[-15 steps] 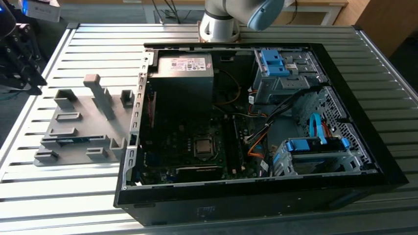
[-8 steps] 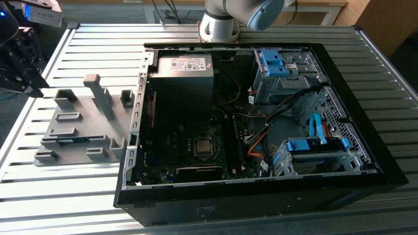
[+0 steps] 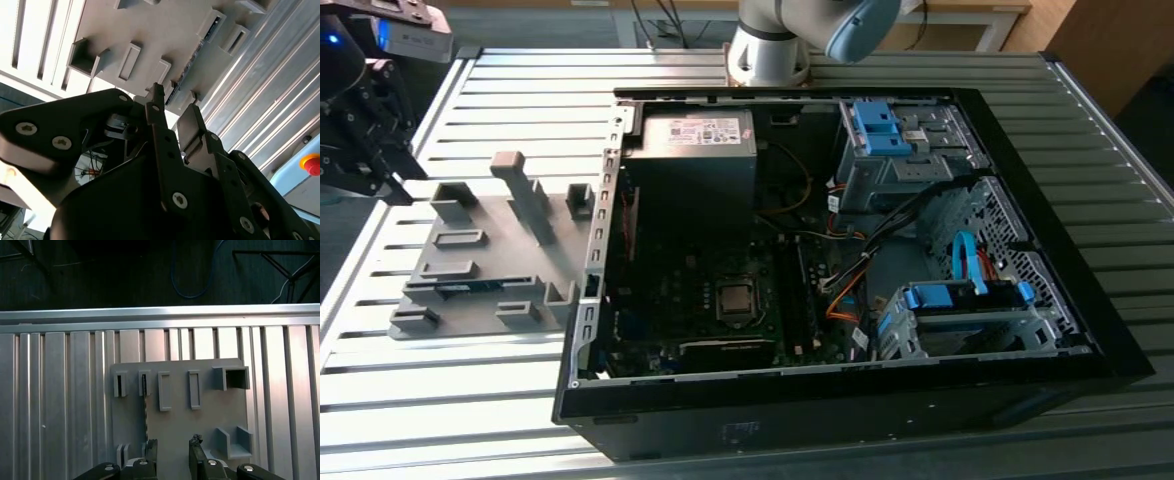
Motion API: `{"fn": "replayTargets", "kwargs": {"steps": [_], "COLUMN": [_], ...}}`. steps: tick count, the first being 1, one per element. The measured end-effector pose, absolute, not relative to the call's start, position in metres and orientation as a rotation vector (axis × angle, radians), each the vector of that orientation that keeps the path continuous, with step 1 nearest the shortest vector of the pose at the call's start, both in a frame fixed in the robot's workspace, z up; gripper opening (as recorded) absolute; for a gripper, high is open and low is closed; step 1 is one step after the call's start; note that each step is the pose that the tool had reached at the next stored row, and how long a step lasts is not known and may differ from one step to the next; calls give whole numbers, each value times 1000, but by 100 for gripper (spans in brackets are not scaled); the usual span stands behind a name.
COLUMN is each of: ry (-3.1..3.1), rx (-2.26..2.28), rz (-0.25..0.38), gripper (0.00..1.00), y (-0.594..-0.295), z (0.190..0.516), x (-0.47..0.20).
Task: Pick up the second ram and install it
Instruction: 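Pick up the second ram and move it above second insertion slot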
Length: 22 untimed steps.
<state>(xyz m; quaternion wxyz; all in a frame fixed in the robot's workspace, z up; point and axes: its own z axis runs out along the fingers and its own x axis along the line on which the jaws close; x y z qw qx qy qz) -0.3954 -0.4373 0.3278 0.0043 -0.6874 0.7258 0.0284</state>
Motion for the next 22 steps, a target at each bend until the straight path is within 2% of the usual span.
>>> {"fn": "replayTargets", "kwargs": {"steps": [22], "ry": [2281], "rx": [-2129], "rz": [68], "gripper": [38], "y": [-437], "z": [313], "x": [-395]}}
